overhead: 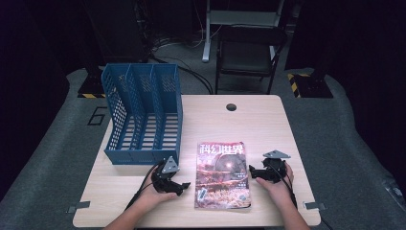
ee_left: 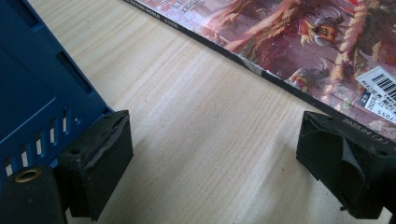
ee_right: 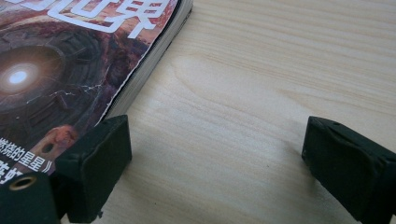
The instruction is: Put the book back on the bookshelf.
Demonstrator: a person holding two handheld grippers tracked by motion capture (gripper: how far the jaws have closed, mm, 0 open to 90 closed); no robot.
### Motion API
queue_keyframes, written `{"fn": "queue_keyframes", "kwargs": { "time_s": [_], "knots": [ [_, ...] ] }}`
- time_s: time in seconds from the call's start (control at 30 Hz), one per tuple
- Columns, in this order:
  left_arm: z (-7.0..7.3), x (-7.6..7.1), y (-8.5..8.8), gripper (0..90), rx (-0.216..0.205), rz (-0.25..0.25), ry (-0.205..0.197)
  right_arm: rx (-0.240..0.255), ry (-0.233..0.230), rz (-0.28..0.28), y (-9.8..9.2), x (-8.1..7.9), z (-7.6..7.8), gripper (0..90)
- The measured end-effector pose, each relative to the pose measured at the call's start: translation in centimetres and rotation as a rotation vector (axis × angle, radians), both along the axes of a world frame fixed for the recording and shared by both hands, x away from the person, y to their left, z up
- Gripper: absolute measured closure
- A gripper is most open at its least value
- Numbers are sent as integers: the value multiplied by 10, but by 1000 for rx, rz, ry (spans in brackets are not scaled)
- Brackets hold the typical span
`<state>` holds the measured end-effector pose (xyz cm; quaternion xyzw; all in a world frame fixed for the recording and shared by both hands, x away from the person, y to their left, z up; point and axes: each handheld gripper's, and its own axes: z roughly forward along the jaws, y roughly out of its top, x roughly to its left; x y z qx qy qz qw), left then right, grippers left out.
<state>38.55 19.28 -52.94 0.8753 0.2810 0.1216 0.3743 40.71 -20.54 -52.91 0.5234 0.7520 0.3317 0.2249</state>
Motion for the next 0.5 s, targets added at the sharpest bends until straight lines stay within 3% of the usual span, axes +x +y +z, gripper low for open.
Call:
{"fn": "queue_keyframes", "kwargs": {
  "time_s": [0.17,0.27,0.4,0.5],
  "knots": [
    [0,0,0,108,-5,5,-1,9,1,-11,0,-1,0,110],
    [0,-1,-1,108,0,9,0,12,-17,11,-2,-1,2,280],
    [0,0,-1,109,-1,9,0,15,-11,25,-4,-1,5,393],
    [0,-1,-1,109,-1,11,0,44,11,37,-6,-1,9,436]
  ]
}}
